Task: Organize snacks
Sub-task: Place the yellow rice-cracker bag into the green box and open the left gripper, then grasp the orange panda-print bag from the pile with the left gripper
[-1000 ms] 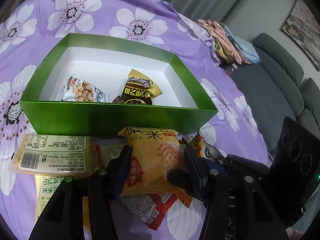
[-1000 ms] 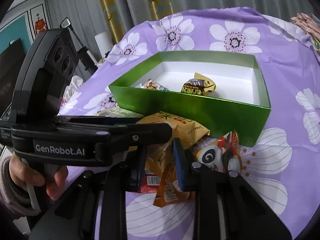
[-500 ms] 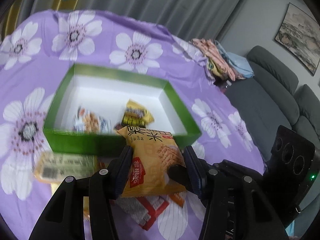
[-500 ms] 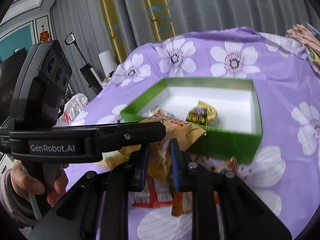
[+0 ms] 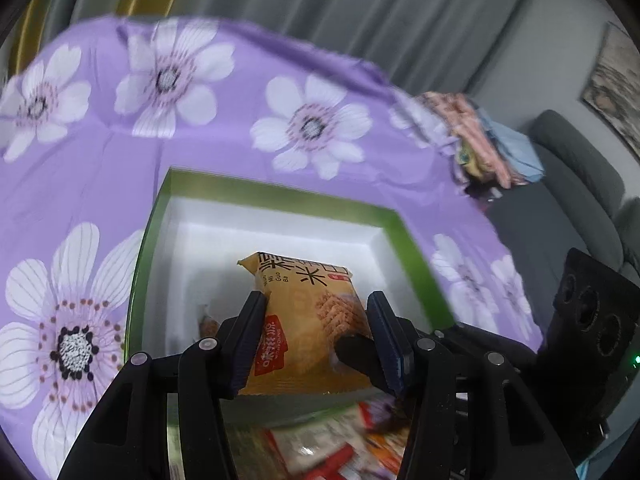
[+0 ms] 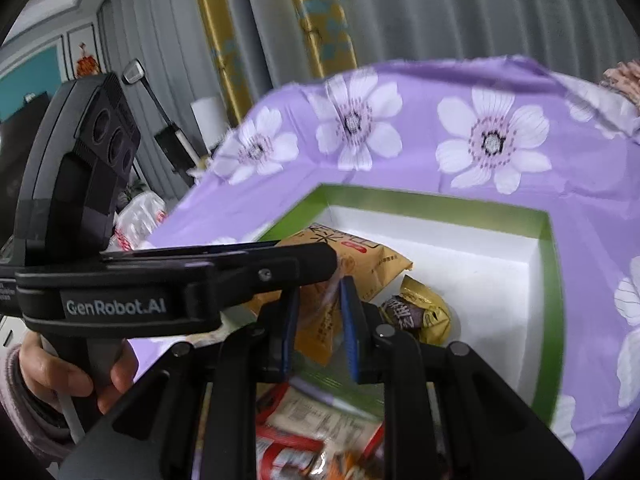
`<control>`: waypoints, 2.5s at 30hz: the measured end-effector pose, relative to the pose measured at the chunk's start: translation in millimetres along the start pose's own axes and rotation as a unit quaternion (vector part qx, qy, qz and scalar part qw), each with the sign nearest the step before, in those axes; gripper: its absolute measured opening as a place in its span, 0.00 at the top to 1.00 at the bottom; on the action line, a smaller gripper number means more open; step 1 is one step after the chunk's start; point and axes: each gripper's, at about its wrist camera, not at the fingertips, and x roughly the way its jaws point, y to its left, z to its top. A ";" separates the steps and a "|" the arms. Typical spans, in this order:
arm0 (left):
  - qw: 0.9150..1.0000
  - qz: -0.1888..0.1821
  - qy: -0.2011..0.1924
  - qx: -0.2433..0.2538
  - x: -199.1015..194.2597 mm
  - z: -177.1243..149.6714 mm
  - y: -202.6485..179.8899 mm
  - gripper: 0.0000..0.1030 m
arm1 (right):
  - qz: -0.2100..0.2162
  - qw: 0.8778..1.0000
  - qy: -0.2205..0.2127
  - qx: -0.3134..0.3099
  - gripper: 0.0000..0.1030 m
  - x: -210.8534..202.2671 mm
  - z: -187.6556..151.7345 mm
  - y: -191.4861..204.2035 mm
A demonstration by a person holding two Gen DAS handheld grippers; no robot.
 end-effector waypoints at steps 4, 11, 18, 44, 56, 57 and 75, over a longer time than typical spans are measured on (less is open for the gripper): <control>0.999 0.018 0.021 -0.021 23.0 5.0 16.8 0.49 | -0.019 0.999 0.034 0.002 0.74 23.3 4.7 -1.0; 0.997 0.064 -0.018 -0.028 -21.1 8.4 16.5 0.29 | -0.039 0.999 0.022 0.013 0.50 -0.3 6.5 -4.4; 0.990 0.132 -0.034 -0.021 -107.0 -37.6 1.4 0.15 | -0.030 0.999 -0.021 0.011 0.36 -70.6 -12.0 9.4; 0.991 0.123 -0.037 -0.034 -151.8 -110.7 -35.2 0.04 | -0.032 0.999 -0.024 0.026 0.00 -144.1 -60.1 30.7; 0.997 0.070 -0.013 -0.025 -97.3 -127.3 -47.0 0.04 | -0.067 0.995 -0.003 0.072 0.00 -137.6 -106.4 -13.0; 0.997 0.071 -0.009 -0.019 -92.6 -128.9 -48.8 0.04 | -0.068 0.995 0.002 0.069 0.00 -136.0 -108.9 -14.4; 0.996 0.005 0.073 0.049 -12.1 -131.8 -111.1 0.04 | -0.038 0.997 0.044 0.048 0.01 -100.5 -122.4 -44.7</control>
